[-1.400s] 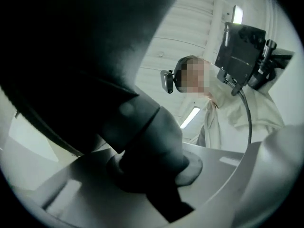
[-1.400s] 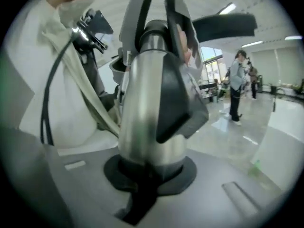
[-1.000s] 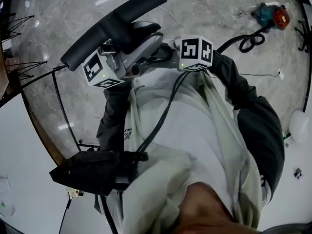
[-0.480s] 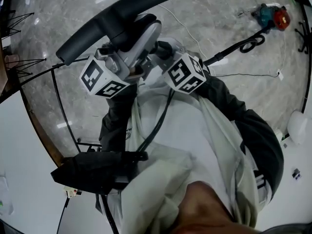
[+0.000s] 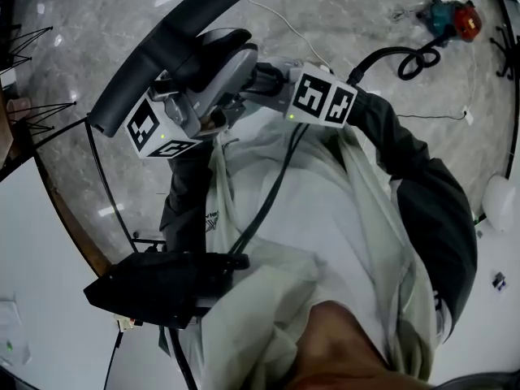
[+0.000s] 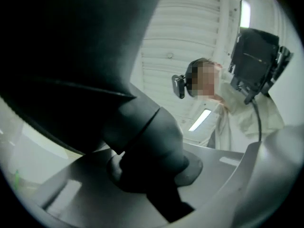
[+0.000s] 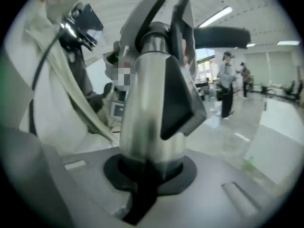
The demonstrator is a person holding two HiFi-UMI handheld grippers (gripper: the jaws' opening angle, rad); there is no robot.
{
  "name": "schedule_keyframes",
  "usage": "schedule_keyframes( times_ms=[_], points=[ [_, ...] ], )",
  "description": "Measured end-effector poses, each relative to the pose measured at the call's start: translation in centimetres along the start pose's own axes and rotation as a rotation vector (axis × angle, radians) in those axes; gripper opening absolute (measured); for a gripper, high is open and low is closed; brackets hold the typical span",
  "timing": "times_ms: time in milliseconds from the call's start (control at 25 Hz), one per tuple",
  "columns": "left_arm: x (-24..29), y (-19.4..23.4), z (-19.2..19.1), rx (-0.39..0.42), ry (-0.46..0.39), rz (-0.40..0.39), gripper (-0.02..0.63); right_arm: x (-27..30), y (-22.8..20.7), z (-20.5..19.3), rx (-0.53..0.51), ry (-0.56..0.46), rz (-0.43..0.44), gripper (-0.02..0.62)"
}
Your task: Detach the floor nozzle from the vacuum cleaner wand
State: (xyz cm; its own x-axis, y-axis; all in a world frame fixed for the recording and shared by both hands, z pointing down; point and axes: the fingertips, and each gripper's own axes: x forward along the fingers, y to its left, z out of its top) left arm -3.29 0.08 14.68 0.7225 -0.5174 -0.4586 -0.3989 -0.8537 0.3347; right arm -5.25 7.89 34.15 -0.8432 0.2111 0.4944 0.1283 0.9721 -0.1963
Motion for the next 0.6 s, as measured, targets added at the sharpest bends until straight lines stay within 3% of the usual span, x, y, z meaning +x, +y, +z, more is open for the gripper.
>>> schedule_keyframes(
  times_ms=[160, 240, 320, 360, 440, 520, 600],
  points=[
    [0.5, -2.6, 0.4, -0.021, -0.022, -0.236, 0.077, -2.1, 3.3, 0.5, 0.019, -0.004, 0.431, 0.044],
    [0.7, -2.8, 0.5, -0.049, -0.029, -0.305, 0.077, -3.1, 4.6, 0.8, 0.054, -0.015, 0.613, 0.044],
    [0.9, -2.2, 0.5, -0.074, -0.042, -0.320, 0.077, -3.5, 4.9, 0.7, 0.093, -0.021, 0.724, 0.041],
    [1.0, -1.5, 0.4, -0.085, -0.048, -0.300, 0.077, -3.3, 4.6, 0.7, 0.113, -0.023, 0.726, 0.040],
    [1.0, 0.4, 0.0, -0.106, -0.039, -0.216, 0.077, -2.2, 3.5, 0.5, 0.145, -0.022, 0.631, 0.038],
    [0.8, 2.0, -0.4, -0.121, -0.006, -0.101, 0.072, -0.9, 2.1, 0.4, 0.162, -0.011, 0.456, 0.038],
    [0.5, 3.6, -0.8, -0.139, 0.034, 0.024, 0.071, 0.1, 0.2, -0.1, 0.167, 0.024, 0.209, 0.038]
  ],
)
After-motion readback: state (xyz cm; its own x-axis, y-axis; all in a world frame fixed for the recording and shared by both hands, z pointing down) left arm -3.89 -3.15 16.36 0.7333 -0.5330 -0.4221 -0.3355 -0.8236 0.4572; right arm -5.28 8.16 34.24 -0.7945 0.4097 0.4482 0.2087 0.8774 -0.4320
